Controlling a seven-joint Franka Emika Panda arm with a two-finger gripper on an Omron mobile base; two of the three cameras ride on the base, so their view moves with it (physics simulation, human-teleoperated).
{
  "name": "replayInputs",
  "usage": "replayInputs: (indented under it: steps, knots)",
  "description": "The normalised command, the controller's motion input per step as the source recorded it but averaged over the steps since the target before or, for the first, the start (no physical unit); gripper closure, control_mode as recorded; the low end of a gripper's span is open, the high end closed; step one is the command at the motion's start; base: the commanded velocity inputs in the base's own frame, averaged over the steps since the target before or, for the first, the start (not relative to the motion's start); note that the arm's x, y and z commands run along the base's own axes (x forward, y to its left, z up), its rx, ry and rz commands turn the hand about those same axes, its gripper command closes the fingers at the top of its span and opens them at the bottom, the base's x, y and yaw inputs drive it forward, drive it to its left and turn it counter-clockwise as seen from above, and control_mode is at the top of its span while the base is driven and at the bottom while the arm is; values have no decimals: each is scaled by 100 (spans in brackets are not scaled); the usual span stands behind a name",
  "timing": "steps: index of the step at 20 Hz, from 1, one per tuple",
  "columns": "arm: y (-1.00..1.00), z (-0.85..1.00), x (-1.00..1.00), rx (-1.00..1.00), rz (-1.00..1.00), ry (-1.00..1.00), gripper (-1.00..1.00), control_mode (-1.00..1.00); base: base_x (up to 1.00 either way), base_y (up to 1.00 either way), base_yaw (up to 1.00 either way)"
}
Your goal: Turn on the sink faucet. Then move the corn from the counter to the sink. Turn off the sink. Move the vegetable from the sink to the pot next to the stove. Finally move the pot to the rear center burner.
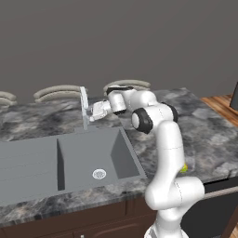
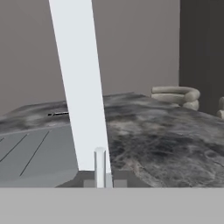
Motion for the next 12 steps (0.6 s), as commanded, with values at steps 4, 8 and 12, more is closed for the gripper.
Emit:
replayInputs:
  steps: [4,8,12]
  knots:
    - [-28,0,-8,2,-25,0,100,-100,0,0,0]
    - [-18,1,-9,0,-32,0,100,-100,0,0,0]
    - [-17,0,-1,0,-27,1,100,-100,0,0,0]
